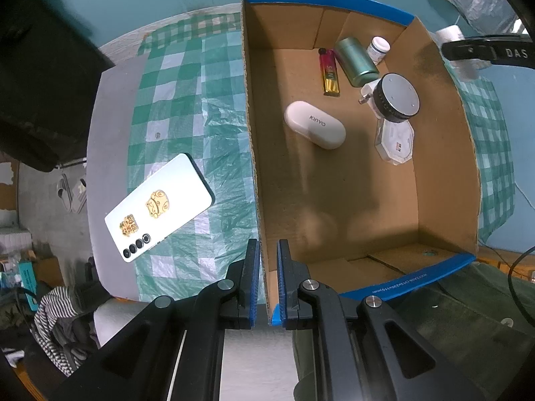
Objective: Organize rigid objects
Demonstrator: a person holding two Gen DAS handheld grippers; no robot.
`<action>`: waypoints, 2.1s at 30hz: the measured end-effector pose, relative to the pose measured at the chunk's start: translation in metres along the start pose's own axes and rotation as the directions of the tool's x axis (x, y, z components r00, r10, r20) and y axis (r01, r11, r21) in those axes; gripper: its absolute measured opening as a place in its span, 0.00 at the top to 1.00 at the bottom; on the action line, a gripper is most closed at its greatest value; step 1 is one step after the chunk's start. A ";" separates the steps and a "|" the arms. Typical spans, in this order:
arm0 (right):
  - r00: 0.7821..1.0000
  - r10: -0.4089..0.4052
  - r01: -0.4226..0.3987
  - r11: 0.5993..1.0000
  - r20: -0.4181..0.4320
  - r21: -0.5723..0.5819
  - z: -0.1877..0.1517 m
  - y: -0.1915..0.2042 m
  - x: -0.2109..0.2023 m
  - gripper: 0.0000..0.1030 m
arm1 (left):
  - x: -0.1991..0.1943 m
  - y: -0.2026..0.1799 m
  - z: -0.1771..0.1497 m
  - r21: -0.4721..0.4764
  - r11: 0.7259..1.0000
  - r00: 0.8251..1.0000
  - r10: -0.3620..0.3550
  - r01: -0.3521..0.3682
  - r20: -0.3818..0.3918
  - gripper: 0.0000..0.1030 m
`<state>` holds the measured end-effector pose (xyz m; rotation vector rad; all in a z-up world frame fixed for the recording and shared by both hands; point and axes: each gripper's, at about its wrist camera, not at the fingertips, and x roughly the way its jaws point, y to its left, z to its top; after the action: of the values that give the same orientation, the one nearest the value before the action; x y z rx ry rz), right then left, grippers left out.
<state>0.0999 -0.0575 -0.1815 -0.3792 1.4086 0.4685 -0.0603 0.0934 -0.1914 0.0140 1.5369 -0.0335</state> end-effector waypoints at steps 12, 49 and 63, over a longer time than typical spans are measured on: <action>0.997 0.026 -0.034 0.991 -0.069 -0.127 0.020 0.035 0.043 0.69 | 0.001 0.002 -0.003 -0.028 1.000 1.000 -0.003 0.004 0.005 0.91; 0.999 -0.004 0.007 0.998 0.054 -0.056 0.009 0.020 -0.029 0.37 | -0.025 -0.004 0.009 0.002 0.998 0.995 0.069 -0.069 0.067 0.70; 0.970 -0.071 0.031 0.984 0.233 0.173 -0.023 -0.029 -0.117 0.32 | -0.105 -0.024 0.045 -0.008 0.993 0.946 0.117 -0.121 0.303 0.17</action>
<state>0.0846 -0.1041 -0.0693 -0.2131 1.1913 0.3373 -0.0192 0.0695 -0.0848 0.1063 1.2252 0.0503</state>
